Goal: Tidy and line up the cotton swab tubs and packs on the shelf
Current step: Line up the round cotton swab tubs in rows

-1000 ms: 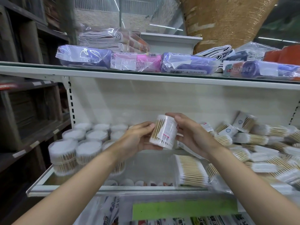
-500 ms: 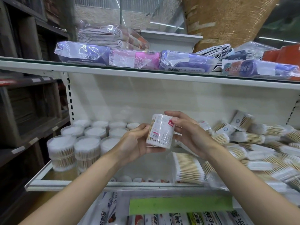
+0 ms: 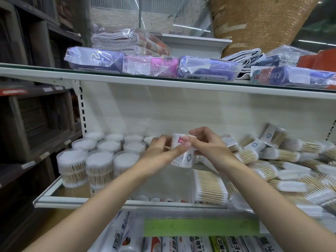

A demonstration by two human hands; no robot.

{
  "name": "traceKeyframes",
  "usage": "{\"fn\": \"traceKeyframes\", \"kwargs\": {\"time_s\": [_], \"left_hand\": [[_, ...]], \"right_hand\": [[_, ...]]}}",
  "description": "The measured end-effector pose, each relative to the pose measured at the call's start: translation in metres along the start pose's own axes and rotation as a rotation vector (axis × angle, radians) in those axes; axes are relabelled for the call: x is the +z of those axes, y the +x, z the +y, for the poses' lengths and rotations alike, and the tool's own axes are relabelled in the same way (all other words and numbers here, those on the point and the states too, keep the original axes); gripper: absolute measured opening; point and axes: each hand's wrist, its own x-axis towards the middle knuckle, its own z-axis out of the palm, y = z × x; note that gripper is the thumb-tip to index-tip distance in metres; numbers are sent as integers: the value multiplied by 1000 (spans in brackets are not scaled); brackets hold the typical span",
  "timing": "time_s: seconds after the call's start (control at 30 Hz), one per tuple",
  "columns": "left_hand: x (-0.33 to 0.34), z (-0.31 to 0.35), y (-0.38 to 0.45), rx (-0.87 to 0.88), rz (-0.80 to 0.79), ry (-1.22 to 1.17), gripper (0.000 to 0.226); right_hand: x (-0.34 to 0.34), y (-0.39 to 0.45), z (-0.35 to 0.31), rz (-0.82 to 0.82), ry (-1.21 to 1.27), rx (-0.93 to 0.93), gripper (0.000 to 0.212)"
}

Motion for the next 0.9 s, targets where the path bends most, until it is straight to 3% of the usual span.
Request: {"fn": "traceKeyframes", "kwargs": {"time_s": [0.1,0.2,0.3,0.43,0.67,0.83,0.9], "left_hand": [[2,3,1,1,29,48,76],[0,7,1,-3,-45,-350,44],[-6,7,0,-135,-149,-754,51],[-11,2,1,-203,-179,-912,58],[-13,-4,5,-170,-186,-925,57],[-14,-6,7,-78,-82,-808,64],[-16,-5,10,-50,0,-749,52]], "right_hand": [[7,0,-4,-8,39,-13,22],[6,-1,-13,-1,182,-4,18],[1,-2,-19,8,300,4,17],[-2,-4,-18,-17,298,16,18],[-4,-4,-12,-64,201,-6,15],[-2,-3,-14,-49,31,-127,11],[0,-3,-15,-49,-49,-165,8]]}}
